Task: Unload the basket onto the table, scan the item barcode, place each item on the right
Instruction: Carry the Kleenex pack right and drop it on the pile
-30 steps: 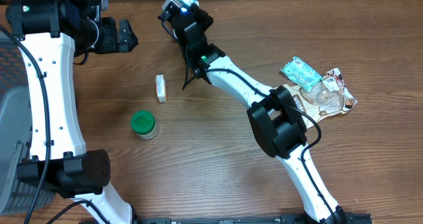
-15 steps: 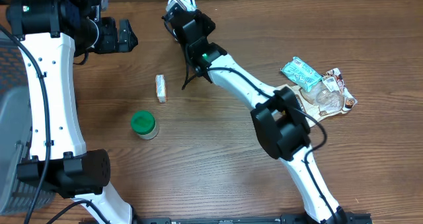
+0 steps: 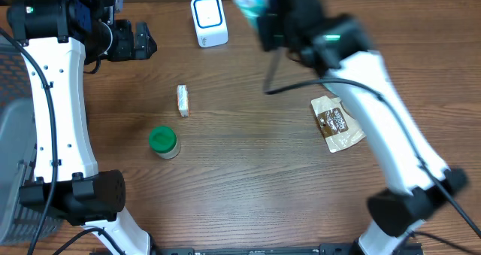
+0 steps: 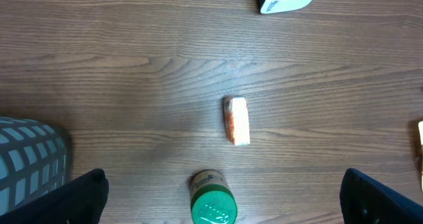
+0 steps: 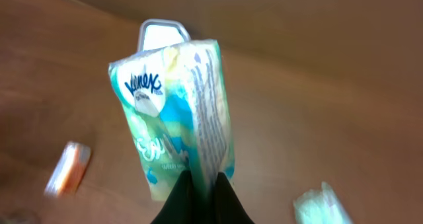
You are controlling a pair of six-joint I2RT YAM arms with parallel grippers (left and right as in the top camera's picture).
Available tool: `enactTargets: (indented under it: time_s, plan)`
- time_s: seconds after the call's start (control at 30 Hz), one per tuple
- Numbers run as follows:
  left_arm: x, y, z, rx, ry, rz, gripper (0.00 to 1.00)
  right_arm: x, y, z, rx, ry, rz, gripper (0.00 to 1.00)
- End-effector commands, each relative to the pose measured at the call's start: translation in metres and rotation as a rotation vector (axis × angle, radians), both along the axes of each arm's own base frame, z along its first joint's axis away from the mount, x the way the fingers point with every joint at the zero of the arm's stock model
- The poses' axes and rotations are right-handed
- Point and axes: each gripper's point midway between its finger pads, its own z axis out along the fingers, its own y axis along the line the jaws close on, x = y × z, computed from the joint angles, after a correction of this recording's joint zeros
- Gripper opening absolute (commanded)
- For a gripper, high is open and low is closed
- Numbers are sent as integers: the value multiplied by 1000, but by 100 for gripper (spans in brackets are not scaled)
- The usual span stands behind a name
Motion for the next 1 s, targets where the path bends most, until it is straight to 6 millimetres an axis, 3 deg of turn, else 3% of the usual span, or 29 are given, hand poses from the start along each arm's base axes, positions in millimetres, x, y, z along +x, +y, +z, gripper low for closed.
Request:
enactTargets:
  time_s: [0.0,0.13,0.23,0.47,0.63,0.77,0.87,0.97]
  plan:
    - [-2,0,13,16,-39,-24,100,-24,-36,4,161,133,-188,4]
    - [-2,0,12,16,-39,-24,99,-56,-107,-24,131,342,-420,4]
    - [-2,0,12,16,-39,-24,100,-70,-143,-47,110,469,-530,4]
    - [-2,0,12,16,-39,-24,100,-87,-193,-118,98,655,-711,4]
    - [-2,0,12,16,-39,-24,100,-90,-216,-177,106,700,-784,4]
    - [-2,0,12,16,-38,-24,99,-97,-229,-213,129,718,-846,4]
    - [-2,0,12,16,-38,-24,100,-100,-235,-228,135,719,-864,18]
    - [-2,0,12,16,-38,-24,99,-99,-235,-229,137,714,-864,49]
